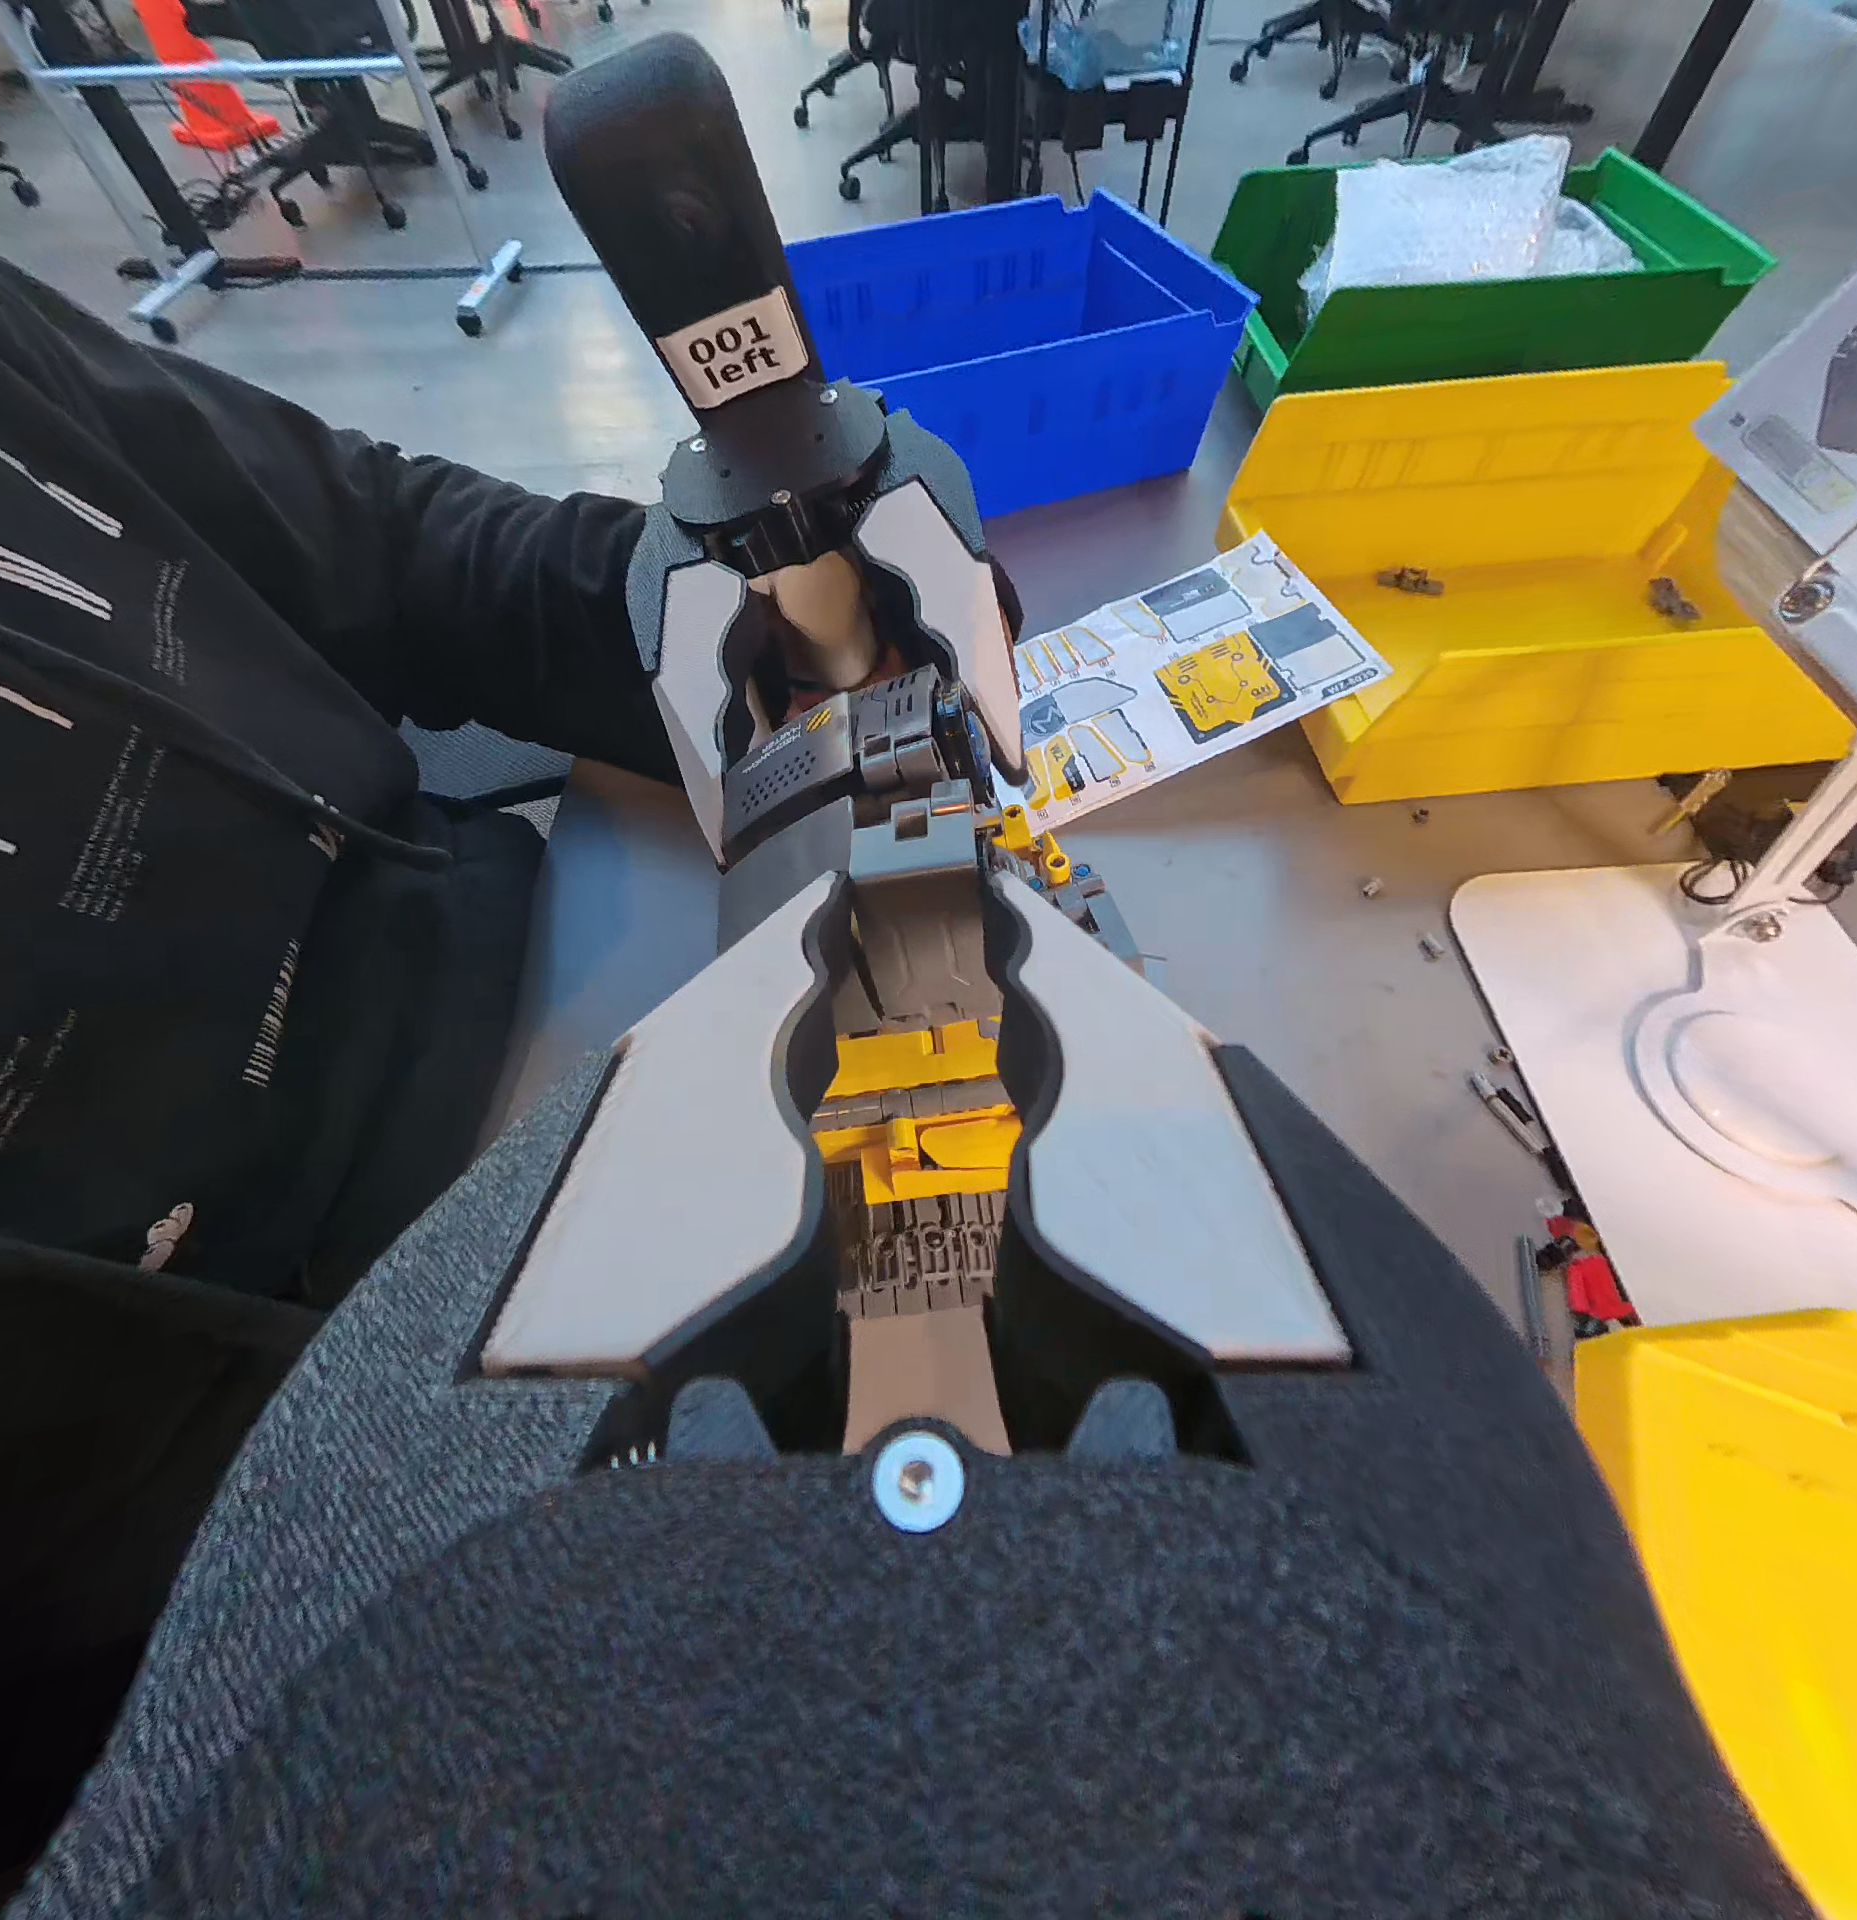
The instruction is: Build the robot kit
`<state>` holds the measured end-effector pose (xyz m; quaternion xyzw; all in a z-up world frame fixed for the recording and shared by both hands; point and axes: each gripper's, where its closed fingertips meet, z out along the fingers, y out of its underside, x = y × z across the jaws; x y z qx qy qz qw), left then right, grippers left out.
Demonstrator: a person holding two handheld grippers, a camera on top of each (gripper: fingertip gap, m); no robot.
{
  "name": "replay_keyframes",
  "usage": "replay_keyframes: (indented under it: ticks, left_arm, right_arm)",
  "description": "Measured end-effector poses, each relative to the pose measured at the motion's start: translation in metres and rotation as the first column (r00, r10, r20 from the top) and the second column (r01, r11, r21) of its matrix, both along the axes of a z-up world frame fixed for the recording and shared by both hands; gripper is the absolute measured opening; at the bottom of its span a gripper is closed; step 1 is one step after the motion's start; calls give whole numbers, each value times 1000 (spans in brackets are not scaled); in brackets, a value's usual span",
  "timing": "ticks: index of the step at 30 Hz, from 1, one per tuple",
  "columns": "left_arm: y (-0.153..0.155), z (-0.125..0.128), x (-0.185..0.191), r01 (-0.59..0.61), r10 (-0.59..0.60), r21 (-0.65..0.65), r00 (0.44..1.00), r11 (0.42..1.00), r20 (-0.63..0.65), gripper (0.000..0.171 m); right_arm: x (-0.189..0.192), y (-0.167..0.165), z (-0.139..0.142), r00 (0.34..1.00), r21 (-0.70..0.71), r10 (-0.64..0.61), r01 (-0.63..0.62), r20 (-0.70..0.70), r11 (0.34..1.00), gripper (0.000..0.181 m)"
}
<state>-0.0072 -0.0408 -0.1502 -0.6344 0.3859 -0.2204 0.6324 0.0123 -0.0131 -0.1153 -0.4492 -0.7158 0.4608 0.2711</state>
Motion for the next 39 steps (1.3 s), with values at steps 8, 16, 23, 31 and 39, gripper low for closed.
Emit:
replay_keyframes:
  ticks: [8, 16, 23, 31, 39]
  left_arm:
    - [-1, 1, 2, 2, -2, 18, 1000, 1000, -4, 72]
    - [-3, 2, 4, 6, -5, 29, 1000, 1000, -14, 72]
    - [-4, 4, 9, 48, -33, -119, 992, 992, 124, 81]
    - [12, 12, 14, 155, 45, -449, 914, 880, 403, 110]
    - [16, 3, 41, 141, 23, -588, 965, 797, 262, 78]
  right_arm:
    - [2, -7, 10, 997, -52, 35, -39, -65, 998, 25]
    - [-3, -9, 3, 999, -110, 50, -49, 6, 993, 24]
    - [-4, -5, 0, 999, -167, 23, -19, 26, 986, 12]
    - [-3, -4, 0, 1000, -183, 9, -12, -15, 983, 11]
    - [2, -14, 3, 997, -133, 27, -36, -66, 990, 11]
